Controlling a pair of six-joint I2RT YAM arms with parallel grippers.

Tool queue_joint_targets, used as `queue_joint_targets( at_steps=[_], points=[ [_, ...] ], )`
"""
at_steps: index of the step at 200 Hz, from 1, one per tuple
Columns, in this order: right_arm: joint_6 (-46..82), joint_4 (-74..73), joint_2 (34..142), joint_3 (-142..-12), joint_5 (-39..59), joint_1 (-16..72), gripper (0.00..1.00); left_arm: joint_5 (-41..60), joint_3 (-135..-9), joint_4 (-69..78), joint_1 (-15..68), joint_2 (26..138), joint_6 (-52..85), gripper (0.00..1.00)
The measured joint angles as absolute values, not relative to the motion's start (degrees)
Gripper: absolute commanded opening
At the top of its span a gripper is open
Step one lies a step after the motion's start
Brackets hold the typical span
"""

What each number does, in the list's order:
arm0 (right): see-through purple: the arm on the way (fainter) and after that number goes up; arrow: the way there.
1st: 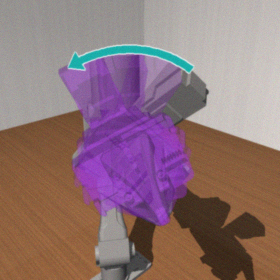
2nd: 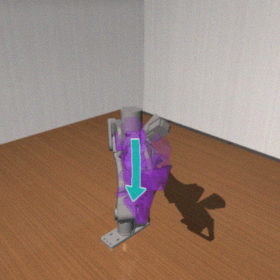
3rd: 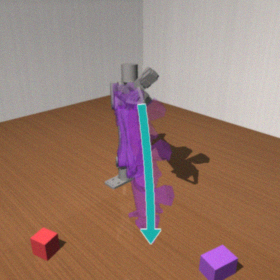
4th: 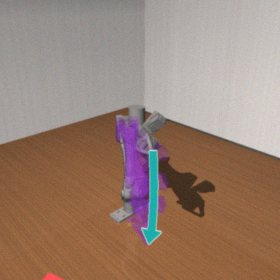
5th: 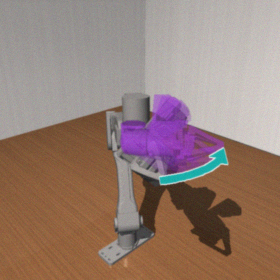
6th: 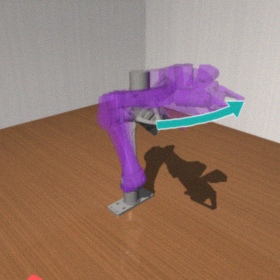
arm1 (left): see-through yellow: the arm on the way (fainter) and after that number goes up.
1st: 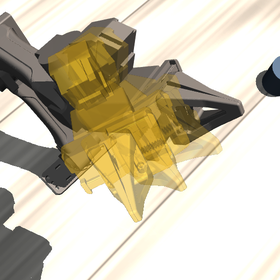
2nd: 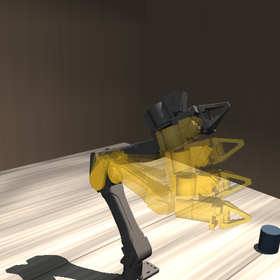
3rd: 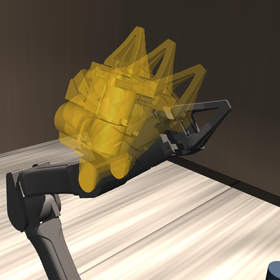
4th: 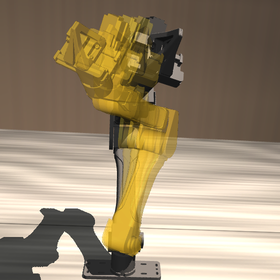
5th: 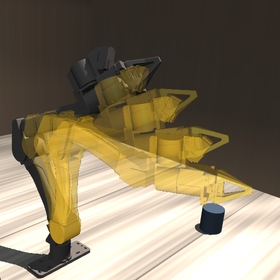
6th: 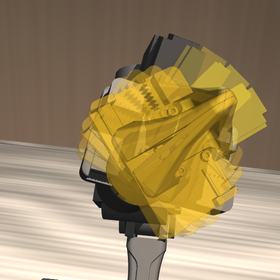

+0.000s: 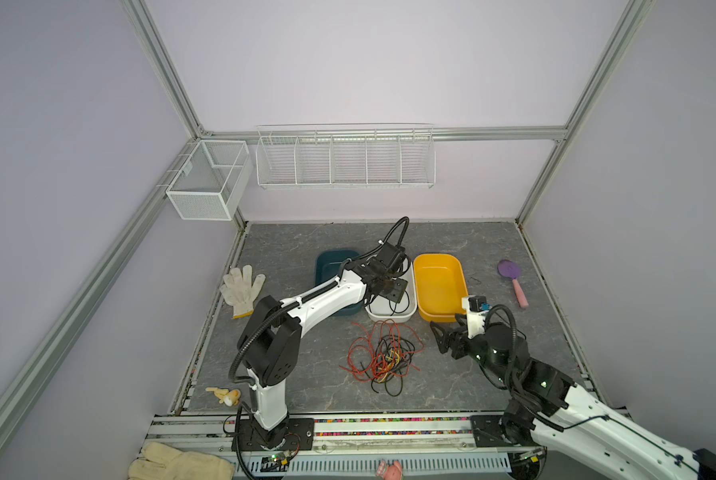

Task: Untangle the cables
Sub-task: 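Move the left gripper to the pile while the right gripper grasps a red wire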

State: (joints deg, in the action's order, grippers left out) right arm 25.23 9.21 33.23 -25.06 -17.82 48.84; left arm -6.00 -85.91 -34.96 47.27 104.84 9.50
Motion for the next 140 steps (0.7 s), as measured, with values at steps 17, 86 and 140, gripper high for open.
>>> queue_joint_targets(
  at_steps=[17, 86, 140],
  points=[
    [24.95, 8.91, 34.92, -25.08, -16.19, 48.84, 0.89, -8.21, -86.37, -36.75, 47.27, 101.45, 8.88, 0.81],
    [23.16, 7.40, 50.68, -30.24, -3.90, 48.84, 0.89, -15.00, -77.76, -38.48, 47.24, 79.94, 5.39, 0.94],
    [21.80, 6.11, 61.71, -33.41, 5.17, 49.01, 0.89, -15.07, -60.36, -39.38, 47.92, 68.49, 2.59, 0.94]
  ],
)
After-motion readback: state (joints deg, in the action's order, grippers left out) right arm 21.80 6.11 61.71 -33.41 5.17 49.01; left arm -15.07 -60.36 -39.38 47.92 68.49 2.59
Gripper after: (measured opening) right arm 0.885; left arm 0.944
